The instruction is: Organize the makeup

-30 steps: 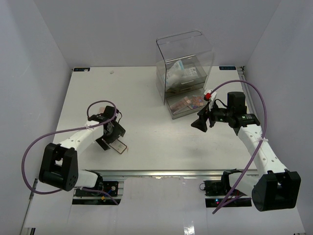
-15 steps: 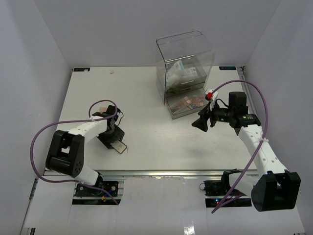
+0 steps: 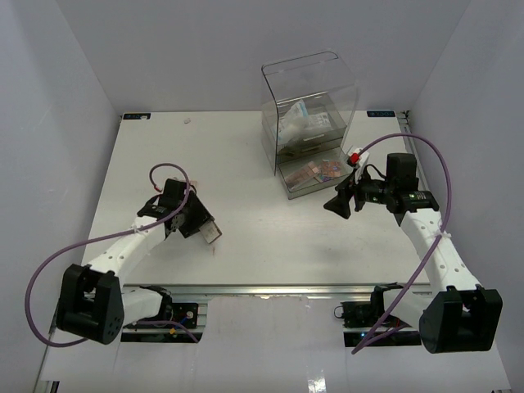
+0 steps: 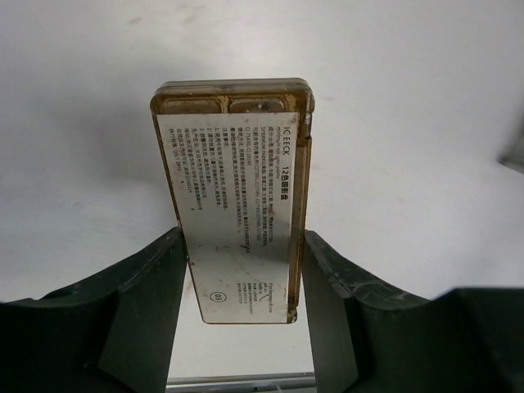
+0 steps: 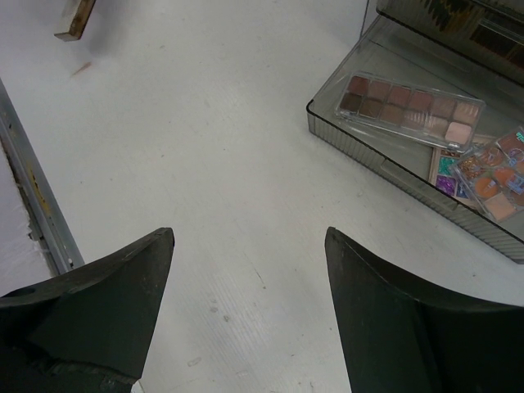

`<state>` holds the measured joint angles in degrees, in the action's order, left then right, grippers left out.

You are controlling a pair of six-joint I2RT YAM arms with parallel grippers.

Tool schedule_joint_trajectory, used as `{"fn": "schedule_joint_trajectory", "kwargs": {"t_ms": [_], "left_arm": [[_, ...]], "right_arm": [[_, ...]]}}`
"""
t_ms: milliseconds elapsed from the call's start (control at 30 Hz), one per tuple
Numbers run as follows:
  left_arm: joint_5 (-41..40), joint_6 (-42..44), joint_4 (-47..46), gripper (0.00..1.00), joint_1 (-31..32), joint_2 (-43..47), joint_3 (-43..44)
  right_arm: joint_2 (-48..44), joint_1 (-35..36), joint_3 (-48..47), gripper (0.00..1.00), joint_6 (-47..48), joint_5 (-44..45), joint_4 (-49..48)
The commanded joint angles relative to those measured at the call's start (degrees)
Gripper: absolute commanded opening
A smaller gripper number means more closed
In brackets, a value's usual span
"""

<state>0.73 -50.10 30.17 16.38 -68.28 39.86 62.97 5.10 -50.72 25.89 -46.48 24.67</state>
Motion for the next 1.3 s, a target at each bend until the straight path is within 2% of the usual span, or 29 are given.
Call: {"fn": "schedule_joint_trajectory", "kwargs": {"t_ms": [0,67,133,233,333,467,667,833,1067,1267], "left_arm": [[19.67,13.81,-15.42,0.01,1.32,4.71,2.46],[23.35,16.48,-18.66,0.01,4.06,3.30,5.93],[23.27,20.98,-18.09,0.01,10.66,-1.85,11.61],[17.74,33.80,-13.78,0.02,21.27,-10.42,22.15],[9.76,42.59,-9.10,0.02,29.20,-19.56,33.45],[1.52,55.61,-5.99,0.03,34.41,-27.59,43.62],[-0.75,71.25,-5.82,0.05,35.83,-36.62,51.12],[-6.42,77.73,-5.73,0.06,35.74,-45.96,62.07],[-10.32,80.77,-6.50,0.09,34.86,-58.35,72.42],[-9.73,79.60,-8.10,0.14,32.74,-61.85,76.23]], "right_arm": [[-1.80,-3.18,0.09,0.81,-0.85,-1.07,-1.90],[-1.99,-5.15,0.11,0.81,-1.22,-1.79,-1.90],[-2.06,-7.80,0.18,0.81,-1.43,-2.74,-1.84],[-2.26,-10.44,0.38,0.81,-1.66,-3.37,-2.10],[-2.47,-12.44,0.79,0.81,-2.15,-4.12,-2.51],[-2.66,-14.39,1.54,0.81,-2.85,-5.41,-3.35],[-2.80,-15.41,1.97,0.81,-3.28,-5.55,-3.90],[-2.94,-15.99,2.38,0.81,-3.65,-5.46,-4.54],[-2.62,-17.05,2.61,0.81,-4.27,-6.46,-4.80],[-2.85,-17.83,2.58,0.81,-4.29,-6.60,-4.89]]}}
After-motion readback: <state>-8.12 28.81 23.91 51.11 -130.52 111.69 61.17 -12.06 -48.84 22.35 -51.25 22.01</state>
